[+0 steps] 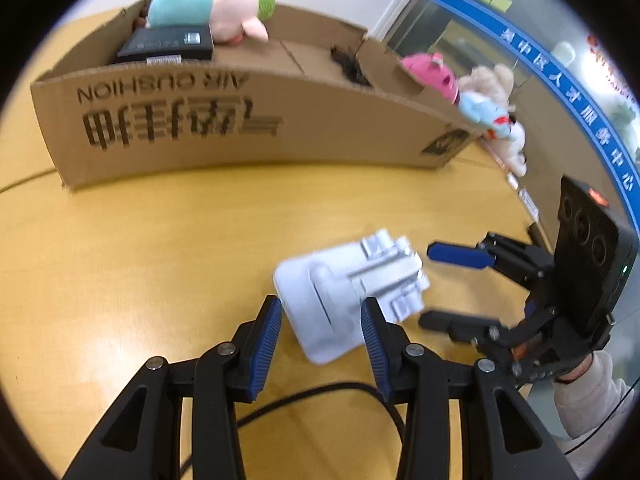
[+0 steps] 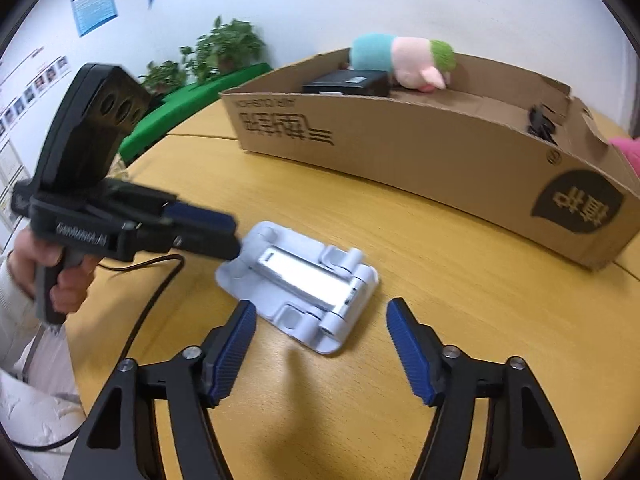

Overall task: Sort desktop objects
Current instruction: 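Lift the phone stand, letting it unfold, with the right gripper, then carry the phone stand into the cardboard box and open the right gripper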

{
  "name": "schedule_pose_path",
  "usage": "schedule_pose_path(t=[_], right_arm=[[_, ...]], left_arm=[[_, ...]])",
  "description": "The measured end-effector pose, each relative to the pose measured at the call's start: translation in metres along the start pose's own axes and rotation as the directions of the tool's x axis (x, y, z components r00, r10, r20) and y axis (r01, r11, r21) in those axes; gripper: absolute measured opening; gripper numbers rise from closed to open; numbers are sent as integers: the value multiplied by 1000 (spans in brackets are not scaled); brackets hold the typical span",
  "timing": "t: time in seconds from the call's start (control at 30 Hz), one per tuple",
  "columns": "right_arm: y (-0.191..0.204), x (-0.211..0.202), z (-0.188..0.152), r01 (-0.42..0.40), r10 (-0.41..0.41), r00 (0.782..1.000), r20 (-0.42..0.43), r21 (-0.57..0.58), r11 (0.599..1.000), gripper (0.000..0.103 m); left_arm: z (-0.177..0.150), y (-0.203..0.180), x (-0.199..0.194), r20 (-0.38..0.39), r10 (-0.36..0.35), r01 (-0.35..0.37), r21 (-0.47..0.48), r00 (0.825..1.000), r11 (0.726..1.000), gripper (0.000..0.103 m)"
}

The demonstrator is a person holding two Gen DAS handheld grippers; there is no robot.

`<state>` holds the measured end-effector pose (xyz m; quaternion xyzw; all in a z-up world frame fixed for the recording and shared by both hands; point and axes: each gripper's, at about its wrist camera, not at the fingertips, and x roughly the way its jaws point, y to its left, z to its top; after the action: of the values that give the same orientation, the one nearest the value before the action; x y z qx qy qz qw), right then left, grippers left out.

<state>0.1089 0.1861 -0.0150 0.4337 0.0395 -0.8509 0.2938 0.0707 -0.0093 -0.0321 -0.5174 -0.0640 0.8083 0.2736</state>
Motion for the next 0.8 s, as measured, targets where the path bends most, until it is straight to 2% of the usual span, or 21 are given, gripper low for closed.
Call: schedule_pose_path(t=[0.07, 0.1, 0.2, 0.27, 0.37, 0.47, 0.63, 0.8], right_arm=[[-1, 8, 0, 16, -16, 1000, -25, 9, 1000, 50], [-2, 13, -1, 9, -9, 999, -38, 15, 1000, 47], [-4, 14, 0, -9, 10, 1000, -25, 46, 999, 44], [-3, 15, 1, 2, -1, 1000, -19, 41, 999, 43], [-7, 15, 0, 9, -8, 1000, -13, 64, 998, 37], [-6, 12, 1, 31, -31, 1000, 1, 58, 998, 35], [-10, -13, 9, 25, -31, 995, 92, 67, 997, 32], [-14, -53, 45, 91, -96, 974, 206, 34, 995, 32]], left_arm=[[-3, -6, 7, -29, 26, -26, 20, 999, 999, 40], [-3, -8, 11, -41, 37, -36, 23, 998, 999, 39], [-2, -7, 13, -29, 53, -53, 7, 998, 999, 39], [-1, -2, 13, -24, 56, -57, -27, 998, 998, 34], [-2, -2, 15, -16, 67, -67, -22, 998, 998, 34], [-3, -6, 14, -9, 84, -84, -18, 996, 996, 34], [10, -20, -8, 55, 71, -71, 0, 996, 997, 34], [54, -46, -44, 178, 65, -79, 74, 982, 994, 34]])
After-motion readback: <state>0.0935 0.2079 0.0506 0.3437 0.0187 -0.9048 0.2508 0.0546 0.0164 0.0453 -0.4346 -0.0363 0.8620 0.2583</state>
